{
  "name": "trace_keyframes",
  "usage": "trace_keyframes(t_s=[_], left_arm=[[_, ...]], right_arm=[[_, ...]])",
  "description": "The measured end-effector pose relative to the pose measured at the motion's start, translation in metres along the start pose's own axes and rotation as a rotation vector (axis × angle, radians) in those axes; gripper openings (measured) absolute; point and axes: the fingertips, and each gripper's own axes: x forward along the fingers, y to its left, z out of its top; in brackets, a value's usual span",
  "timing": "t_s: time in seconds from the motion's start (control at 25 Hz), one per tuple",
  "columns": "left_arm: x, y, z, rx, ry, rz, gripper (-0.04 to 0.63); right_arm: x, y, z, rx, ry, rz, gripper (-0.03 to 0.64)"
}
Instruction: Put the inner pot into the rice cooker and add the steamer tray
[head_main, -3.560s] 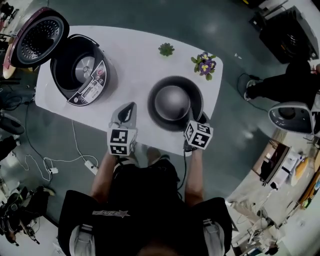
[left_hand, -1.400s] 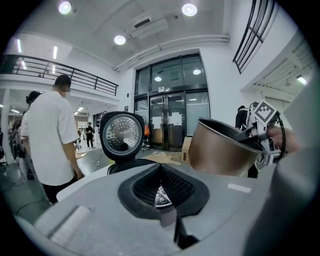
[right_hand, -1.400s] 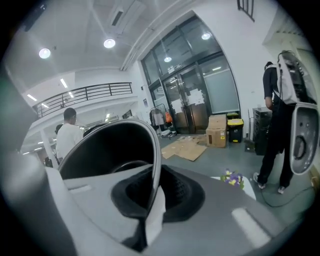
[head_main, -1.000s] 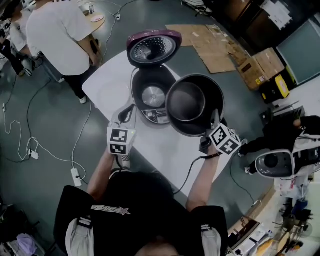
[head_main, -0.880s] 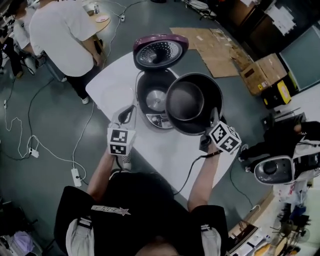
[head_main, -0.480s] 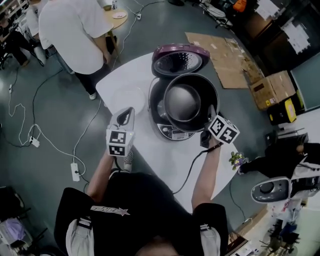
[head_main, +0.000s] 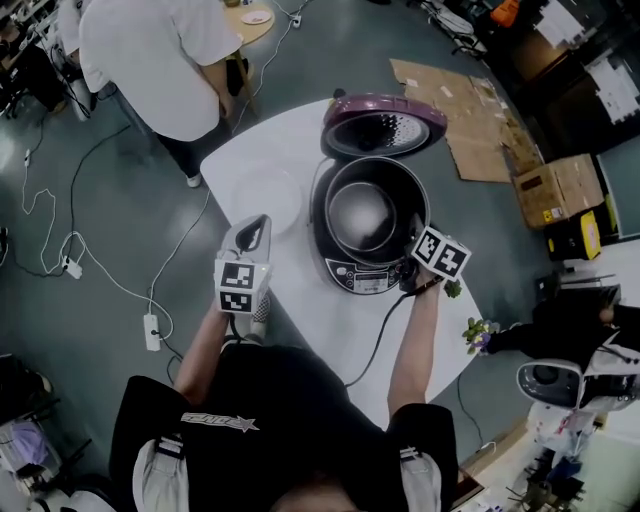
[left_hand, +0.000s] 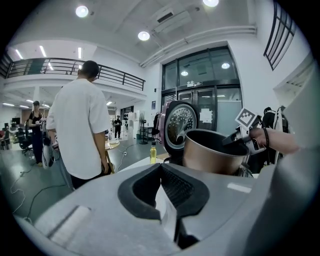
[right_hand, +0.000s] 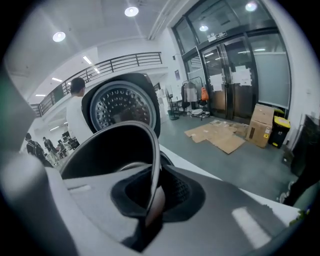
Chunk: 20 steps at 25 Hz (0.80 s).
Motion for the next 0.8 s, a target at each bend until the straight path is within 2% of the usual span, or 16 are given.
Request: trace_keyframes(t_s=[0.8], left_arm=[[0.03, 0.008, -0.021, -0.023, 0.064, 0.006, 0.011]], right_arm=[[0.073, -0.011, -0.035, -0.087, 0.195, -0.019, 0.031]])
